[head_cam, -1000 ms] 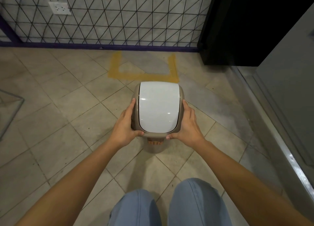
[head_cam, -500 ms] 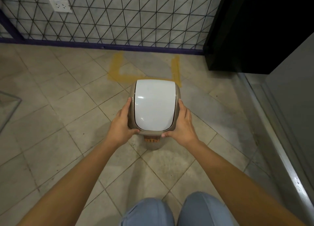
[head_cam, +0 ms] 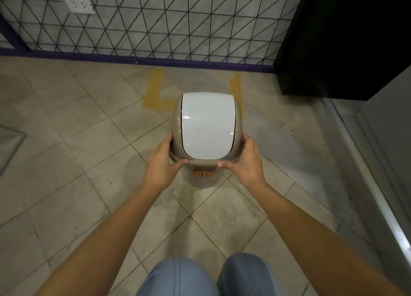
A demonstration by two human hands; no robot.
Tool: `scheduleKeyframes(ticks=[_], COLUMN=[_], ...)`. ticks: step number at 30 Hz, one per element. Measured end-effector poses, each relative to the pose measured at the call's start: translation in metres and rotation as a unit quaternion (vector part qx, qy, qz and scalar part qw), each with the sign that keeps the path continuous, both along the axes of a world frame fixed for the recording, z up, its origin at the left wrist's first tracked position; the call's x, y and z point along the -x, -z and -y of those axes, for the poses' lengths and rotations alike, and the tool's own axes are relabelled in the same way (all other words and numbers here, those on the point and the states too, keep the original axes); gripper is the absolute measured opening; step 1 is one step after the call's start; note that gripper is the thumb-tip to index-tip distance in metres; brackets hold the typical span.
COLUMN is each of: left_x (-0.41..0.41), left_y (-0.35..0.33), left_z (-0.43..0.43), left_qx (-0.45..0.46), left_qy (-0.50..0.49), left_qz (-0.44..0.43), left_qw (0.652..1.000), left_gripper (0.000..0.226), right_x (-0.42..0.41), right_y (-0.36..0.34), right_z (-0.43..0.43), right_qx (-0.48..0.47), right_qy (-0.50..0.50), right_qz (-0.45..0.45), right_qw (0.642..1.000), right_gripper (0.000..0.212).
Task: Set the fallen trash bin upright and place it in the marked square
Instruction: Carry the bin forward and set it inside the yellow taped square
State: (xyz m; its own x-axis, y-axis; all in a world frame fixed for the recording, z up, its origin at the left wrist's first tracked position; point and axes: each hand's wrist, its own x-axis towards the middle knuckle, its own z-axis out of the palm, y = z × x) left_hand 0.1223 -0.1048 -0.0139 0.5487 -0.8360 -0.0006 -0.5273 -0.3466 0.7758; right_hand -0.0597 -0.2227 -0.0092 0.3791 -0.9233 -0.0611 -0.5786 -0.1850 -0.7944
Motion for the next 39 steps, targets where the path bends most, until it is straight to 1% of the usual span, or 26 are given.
scheduleKeyframes(ticks=[3, 5, 7, 12, 16, 24, 31, 39], left_x=[-0.013, -0.019, -0.02, -0.035, -0.045, -0.054, -0.062, -0.064], left_y=[0.003, 0.003, 0.003, 0.004, 0.006, 0.012, 0.008, 0.004], left_z=[0.01, 0.016, 0.019, 0.032, 0.047, 0.07, 0.089, 0.106], left_qx=[0.0, -0.007, -0.011, -0.011, -0.005, 0.005, 0.001, -0.006], left_qy=[-0.015, -0.015, -0.014, -0.007, 0.004, -0.012, -0.016, -0.035], left_qz=[-0.034, -0.094, -0.132, -0.168, -0.2, -0.225, -0.215, -0.203], left_qw=[0.999, 0.995, 0.991, 0.986, 0.98, 0.974, 0.977, 0.978], left_gripper=[0.083, 0.084, 0.088, 0.092, 0.092, 0.093, 0.089, 0.087], right_x=[-0.01, -0.014, -0.012, -0.022, -0.03, -0.037, -0.048, -0.058], right_y=[0.003, 0.003, 0.005, 0.006, 0.006, 0.012, 0.007, 0.0], right_z=[0.004, 0.007, 0.008, 0.017, 0.03, 0.051, 0.066, 0.09], right_qx=[-0.01, -0.033, -0.049, -0.052, -0.051, -0.034, 0.025, 0.017], right_qy=[0.038, 0.062, 0.074, 0.064, 0.06, 0.051, 0.015, -0.001], right_qz=[0.01, 0.032, 0.049, 0.033, 0.014, 0.012, 0.01, 0.003], right_qw=[0.999, 0.997, 0.995, 0.996, 0.997, 0.998, 1.0, 1.0], right_gripper=[0.094, 0.086, 0.083, 0.094, 0.095, 0.099, 0.114, 0.114])
